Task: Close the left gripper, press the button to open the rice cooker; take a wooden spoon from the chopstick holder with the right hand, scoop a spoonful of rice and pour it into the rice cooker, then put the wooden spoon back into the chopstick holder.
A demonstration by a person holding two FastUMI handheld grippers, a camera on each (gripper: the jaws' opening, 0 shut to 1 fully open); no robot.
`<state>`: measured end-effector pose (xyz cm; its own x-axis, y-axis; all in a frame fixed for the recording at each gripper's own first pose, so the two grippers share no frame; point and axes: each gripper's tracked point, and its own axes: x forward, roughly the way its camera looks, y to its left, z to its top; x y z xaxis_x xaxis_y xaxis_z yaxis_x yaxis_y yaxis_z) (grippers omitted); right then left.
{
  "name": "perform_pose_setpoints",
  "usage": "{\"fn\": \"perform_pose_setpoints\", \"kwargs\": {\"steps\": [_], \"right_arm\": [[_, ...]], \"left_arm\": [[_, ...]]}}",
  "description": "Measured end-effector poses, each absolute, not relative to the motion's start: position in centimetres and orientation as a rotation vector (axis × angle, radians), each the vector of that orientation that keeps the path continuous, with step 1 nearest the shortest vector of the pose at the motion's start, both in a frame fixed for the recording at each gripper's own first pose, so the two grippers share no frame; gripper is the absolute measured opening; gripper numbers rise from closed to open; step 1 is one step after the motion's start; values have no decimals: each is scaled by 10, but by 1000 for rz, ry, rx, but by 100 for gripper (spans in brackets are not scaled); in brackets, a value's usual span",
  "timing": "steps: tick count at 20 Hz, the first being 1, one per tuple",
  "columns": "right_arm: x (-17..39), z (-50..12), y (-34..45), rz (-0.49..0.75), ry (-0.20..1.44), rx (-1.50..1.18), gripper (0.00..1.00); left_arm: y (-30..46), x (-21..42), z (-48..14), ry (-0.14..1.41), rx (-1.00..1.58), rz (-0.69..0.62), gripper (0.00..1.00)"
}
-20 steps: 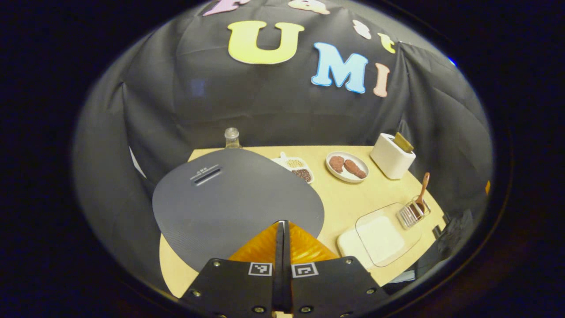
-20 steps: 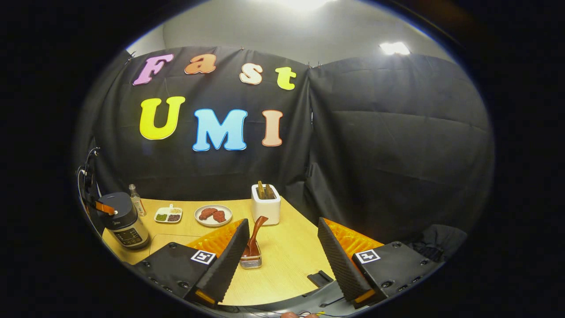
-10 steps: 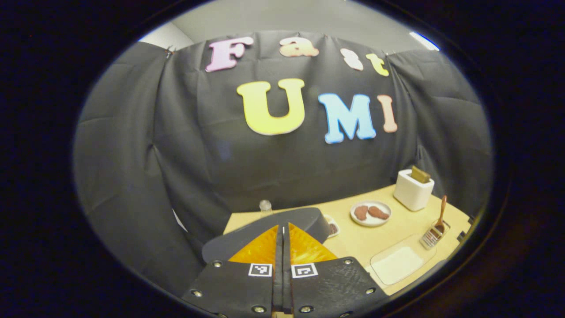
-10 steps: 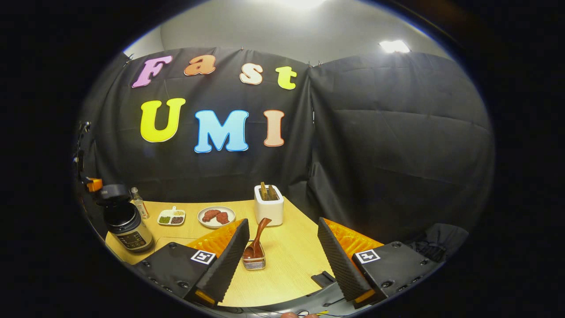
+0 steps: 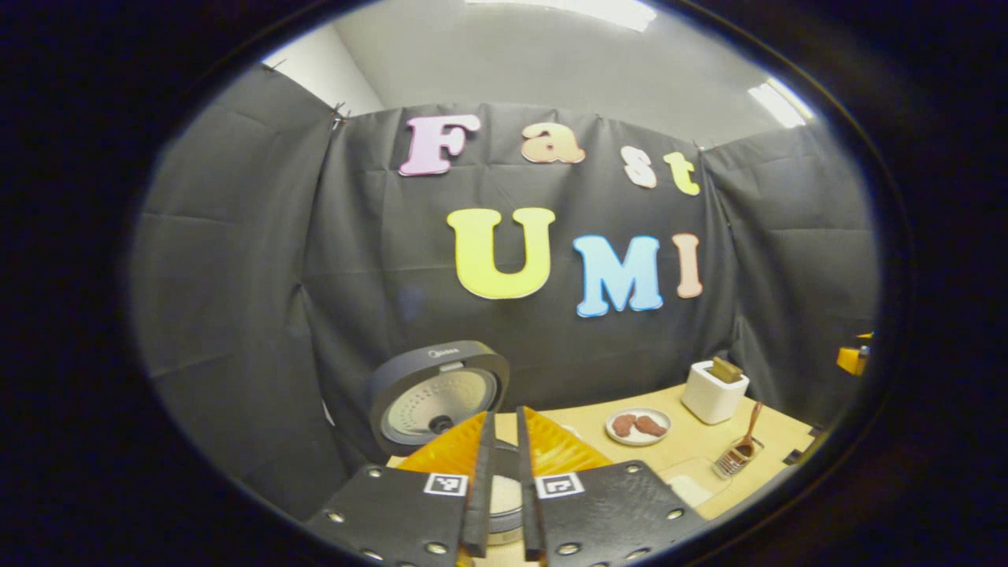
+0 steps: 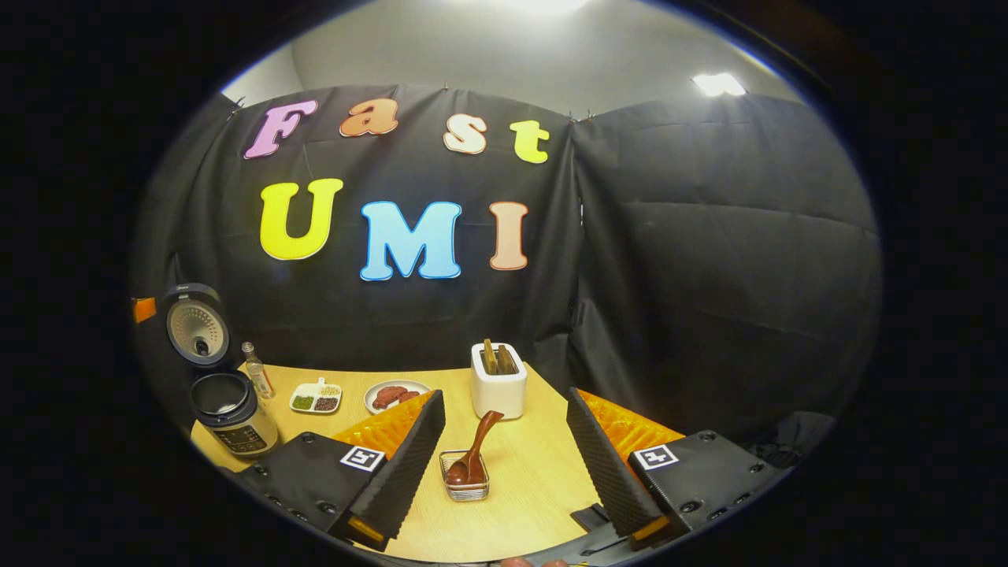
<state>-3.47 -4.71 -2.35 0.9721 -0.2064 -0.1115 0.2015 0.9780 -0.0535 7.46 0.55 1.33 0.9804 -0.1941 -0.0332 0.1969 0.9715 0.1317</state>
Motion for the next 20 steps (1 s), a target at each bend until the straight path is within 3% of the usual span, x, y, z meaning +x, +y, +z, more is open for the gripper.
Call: {"fn": "perform_pose_setpoints", "kwargs": {"steps": [6,20], "right_arm": [[23,-38,-49,-150,156,-10,99],[130,-178,-65,-3,586,224,98]], "left_arm": [[-13,69,-4,52,93,-150,94],[-24,60,-27,145,129,80,95]]}}
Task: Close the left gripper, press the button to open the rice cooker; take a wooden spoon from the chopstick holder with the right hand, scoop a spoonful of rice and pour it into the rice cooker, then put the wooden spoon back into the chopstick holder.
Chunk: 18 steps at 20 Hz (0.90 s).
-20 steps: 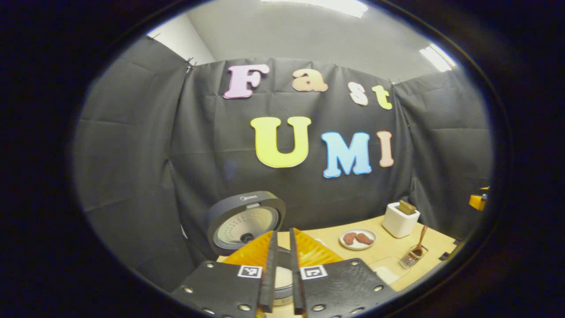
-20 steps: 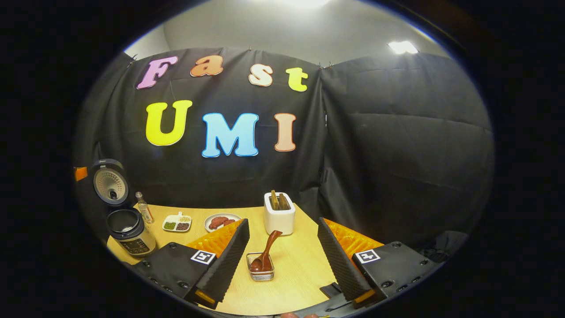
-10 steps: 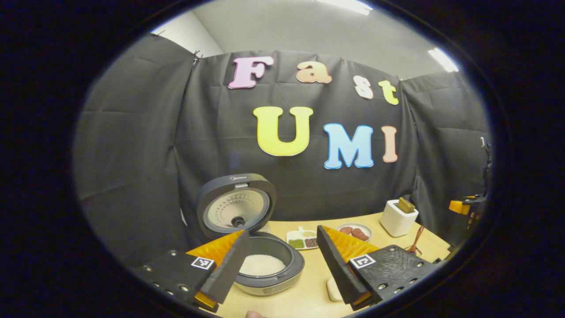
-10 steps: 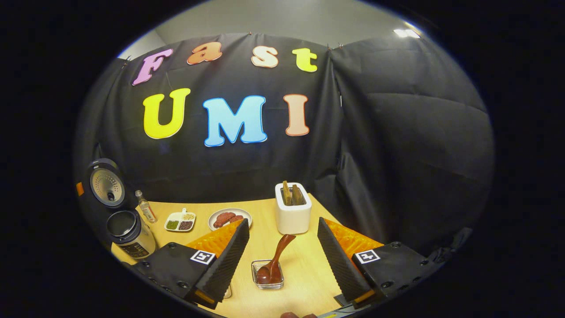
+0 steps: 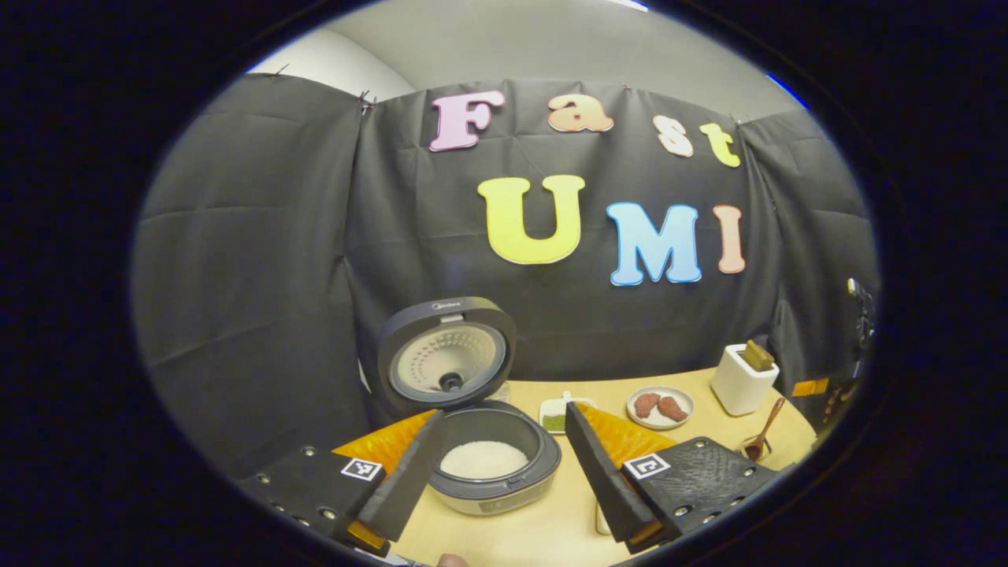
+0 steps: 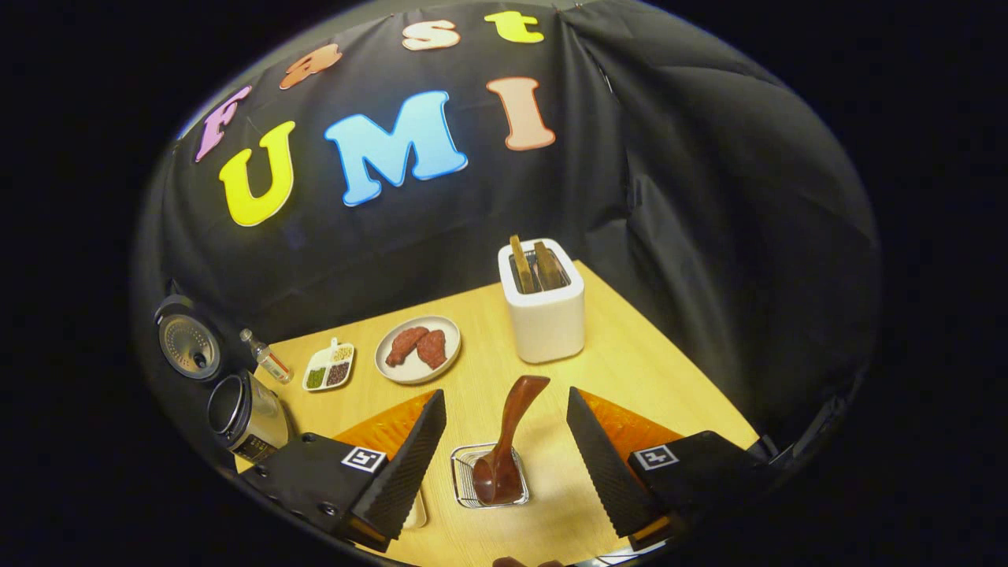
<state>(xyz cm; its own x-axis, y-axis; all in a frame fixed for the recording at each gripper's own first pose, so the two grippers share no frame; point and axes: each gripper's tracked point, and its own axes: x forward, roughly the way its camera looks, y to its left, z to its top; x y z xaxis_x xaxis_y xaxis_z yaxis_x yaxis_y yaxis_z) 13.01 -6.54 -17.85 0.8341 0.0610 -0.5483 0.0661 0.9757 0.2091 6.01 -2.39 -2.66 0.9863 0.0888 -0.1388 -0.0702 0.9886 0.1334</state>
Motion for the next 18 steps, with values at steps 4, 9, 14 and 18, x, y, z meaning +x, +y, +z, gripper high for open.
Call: {"fn": "perform_pose_setpoints", "kwargs": {"steps": [4,9,14,18], "right_arm": [[153,-219,-62,45,707,259,98],[175,-258,-51,105,796,280,98],[196,-272,-41,143,821,352,98],[204,-275,-38,152,833,409,70]], "left_arm": [[-30,59,-46,198,105,131,95],[-36,46,-74,276,103,191,95],[-43,34,-90,314,70,228,95],[-46,32,-92,317,67,243,95]]}}
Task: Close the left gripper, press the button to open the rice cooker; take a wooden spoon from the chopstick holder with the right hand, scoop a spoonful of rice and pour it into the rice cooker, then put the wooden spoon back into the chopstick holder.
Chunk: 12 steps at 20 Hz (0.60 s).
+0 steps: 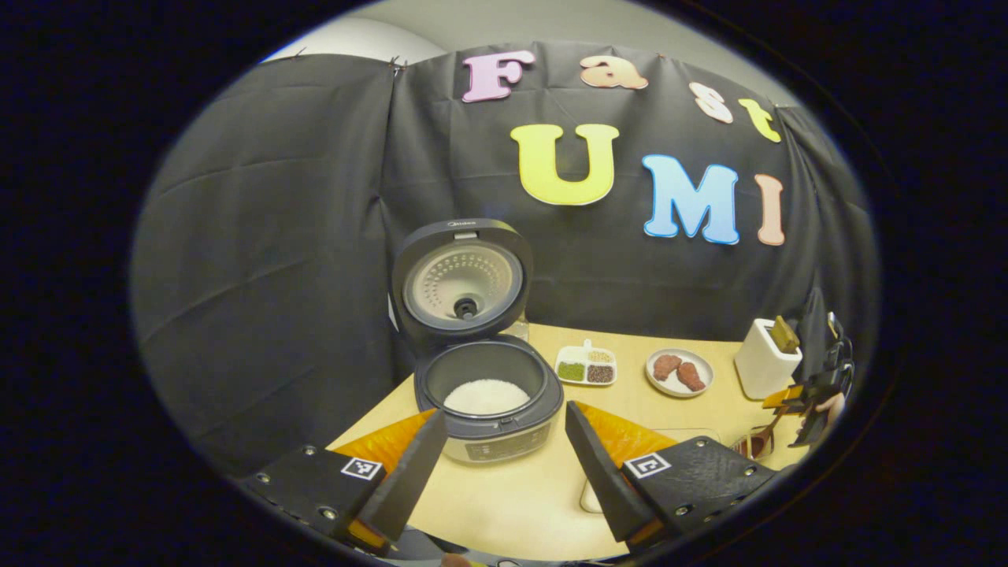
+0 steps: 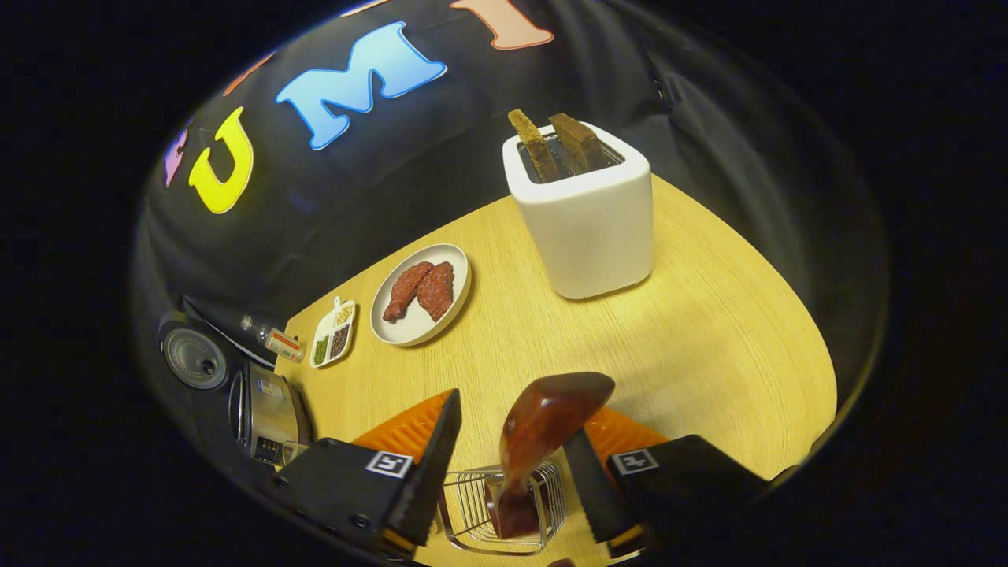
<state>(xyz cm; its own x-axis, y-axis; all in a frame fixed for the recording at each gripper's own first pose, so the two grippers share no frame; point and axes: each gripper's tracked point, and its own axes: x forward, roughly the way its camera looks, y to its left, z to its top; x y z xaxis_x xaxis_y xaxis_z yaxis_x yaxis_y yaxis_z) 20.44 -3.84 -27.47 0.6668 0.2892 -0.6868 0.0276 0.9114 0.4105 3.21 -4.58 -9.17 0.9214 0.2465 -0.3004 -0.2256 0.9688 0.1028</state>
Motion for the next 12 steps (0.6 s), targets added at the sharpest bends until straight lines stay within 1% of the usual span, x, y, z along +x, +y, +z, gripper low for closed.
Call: {"fn": "perform_pose_setpoints", "kwargs": {"steps": [2,3,4,5,6,7,10,11,12], "right_arm": [[207,-275,-40,141,844,442,32],[204,-275,-43,128,856,440,34],[201,-272,-43,113,853,470,33],[204,-271,-43,99,844,492,27],[202,-265,-44,85,824,512,26],[198,-260,-44,85,817,513,21],[185,-246,-44,90,779,491,21],[181,-240,-44,83,766,491,17],[176,-234,-45,68,753,493,21]], "left_arm": [[-51,32,-91,311,74,239,95],[-52,31,-95,314,79,234,95],[-54,32,-97,321,84,225,95],[-54,32,-100,331,88,217,95],[-55,34,-104,338,92,209,95],[-56,38,-106,343,93,203,95],[-60,53,-110,337,79,153,95],[-60,59,-109,336,79,134,95],[-59,66,-110,337,82,116,95]]}}
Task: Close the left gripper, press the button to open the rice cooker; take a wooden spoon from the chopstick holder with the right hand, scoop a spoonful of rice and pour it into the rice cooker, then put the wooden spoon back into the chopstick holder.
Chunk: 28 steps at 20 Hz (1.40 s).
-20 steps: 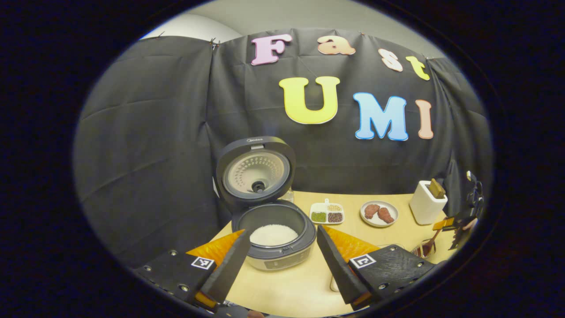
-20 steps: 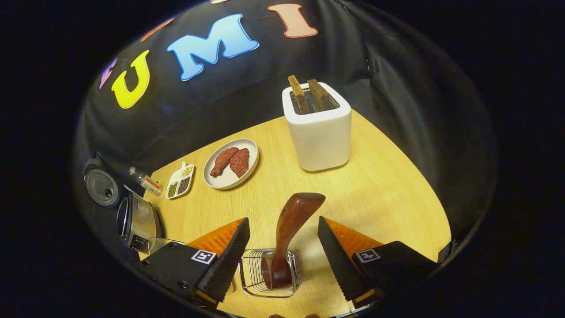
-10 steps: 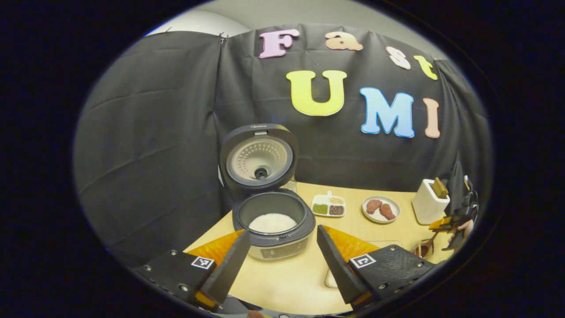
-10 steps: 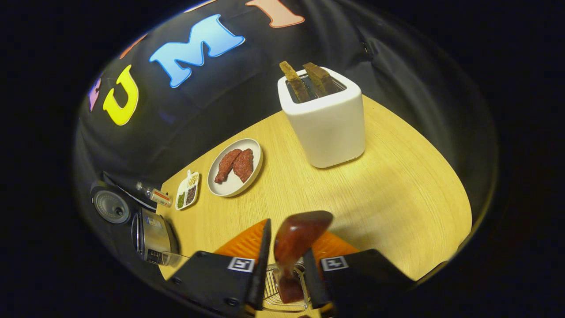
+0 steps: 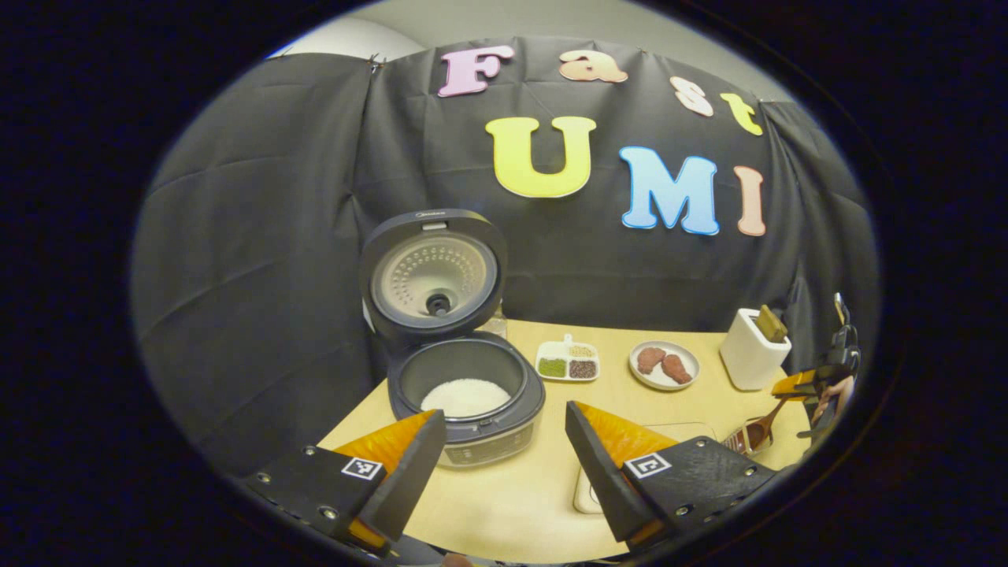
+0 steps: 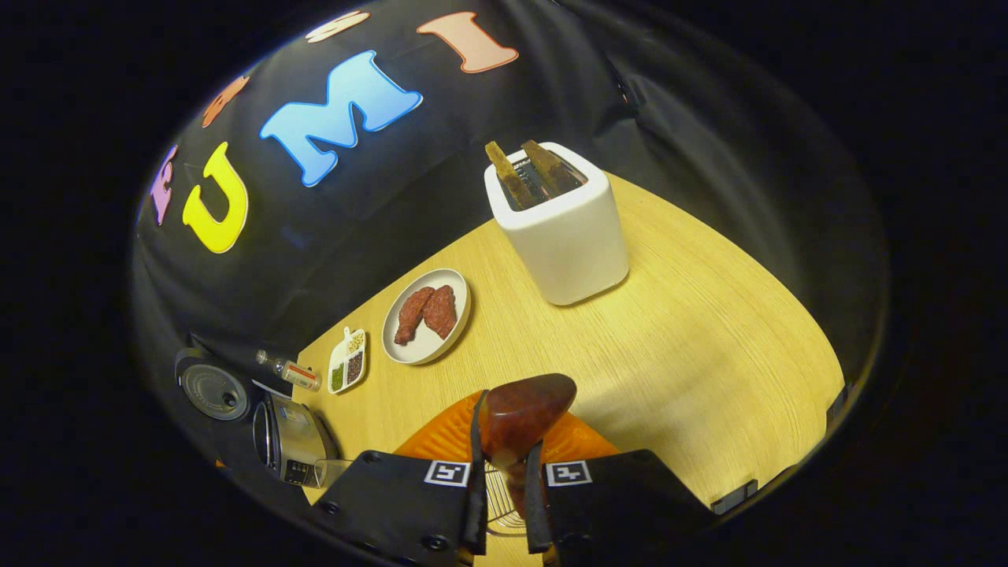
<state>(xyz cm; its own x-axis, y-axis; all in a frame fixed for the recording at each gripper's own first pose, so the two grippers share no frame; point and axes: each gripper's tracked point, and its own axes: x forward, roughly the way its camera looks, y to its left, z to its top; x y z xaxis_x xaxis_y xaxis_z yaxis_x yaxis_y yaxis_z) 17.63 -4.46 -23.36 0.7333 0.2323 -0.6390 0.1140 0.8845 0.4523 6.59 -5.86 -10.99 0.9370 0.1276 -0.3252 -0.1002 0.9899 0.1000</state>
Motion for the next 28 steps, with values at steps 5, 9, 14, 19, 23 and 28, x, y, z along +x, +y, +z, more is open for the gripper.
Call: {"fn": "perform_pose_setpoints", "kwargs": {"steps": [5,9,14,19,23,28], "right_arm": [[155,-194,-56,-21,651,505,21],[138,-161,-67,-96,569,525,17],[105,-123,-71,-157,472,510,21],[72,-98,-63,-191,418,415,21],[63,-82,-26,-138,395,446,21],[77,-71,37,-21,399,430,21]], "left_arm": [[-50,89,-103,316,79,9,95],[-45,103,-106,331,34,-82,95],[-56,118,-99,301,-49,-225,95],[-54,121,-97,273,-18,-311,95],[-42,114,-100,263,-9,-329,95],[-12,104,-104,259,-20,-300,95]]}}
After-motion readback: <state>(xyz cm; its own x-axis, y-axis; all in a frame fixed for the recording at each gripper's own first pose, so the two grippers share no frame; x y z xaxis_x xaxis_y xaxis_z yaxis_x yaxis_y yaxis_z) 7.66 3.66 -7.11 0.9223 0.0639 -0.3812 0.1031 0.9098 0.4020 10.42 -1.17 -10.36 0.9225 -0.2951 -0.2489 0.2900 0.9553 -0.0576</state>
